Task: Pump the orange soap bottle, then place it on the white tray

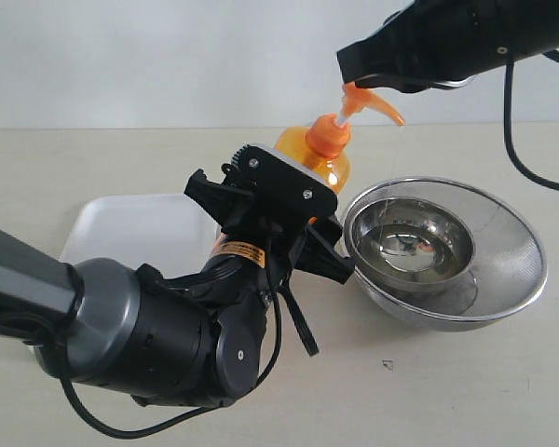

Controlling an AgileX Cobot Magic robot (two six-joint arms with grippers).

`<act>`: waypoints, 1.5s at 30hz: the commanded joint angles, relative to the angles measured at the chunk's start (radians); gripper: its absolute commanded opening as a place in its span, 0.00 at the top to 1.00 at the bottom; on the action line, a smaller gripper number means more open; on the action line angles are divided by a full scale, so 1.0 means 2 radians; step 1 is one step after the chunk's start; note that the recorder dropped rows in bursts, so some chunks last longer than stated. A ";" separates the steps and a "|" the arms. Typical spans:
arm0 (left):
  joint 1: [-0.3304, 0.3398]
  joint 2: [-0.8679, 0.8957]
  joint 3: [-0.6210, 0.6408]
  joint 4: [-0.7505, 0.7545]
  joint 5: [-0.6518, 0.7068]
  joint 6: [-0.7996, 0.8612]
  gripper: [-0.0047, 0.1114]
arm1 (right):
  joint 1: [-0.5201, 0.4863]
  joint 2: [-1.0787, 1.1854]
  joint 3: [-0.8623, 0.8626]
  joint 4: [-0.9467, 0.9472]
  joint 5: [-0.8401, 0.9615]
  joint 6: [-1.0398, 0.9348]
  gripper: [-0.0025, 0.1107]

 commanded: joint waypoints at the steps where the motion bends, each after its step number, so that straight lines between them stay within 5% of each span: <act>1: -0.007 0.005 -0.004 0.015 0.043 -0.026 0.92 | 0.002 0.003 0.019 -0.023 0.049 -0.004 0.98; 22: -0.007 0.005 -0.004 0.004 0.029 -0.054 0.92 | 0.002 -0.252 0.041 -0.080 0.012 0.096 0.98; 39: -0.007 0.004 -0.004 0.019 0.027 -0.089 0.92 | 0.002 -0.592 0.493 -0.052 -0.268 0.258 0.98; 45: -0.007 0.004 -0.004 0.019 0.026 -0.095 0.92 | 0.002 -0.645 0.566 -0.052 -0.274 0.258 0.98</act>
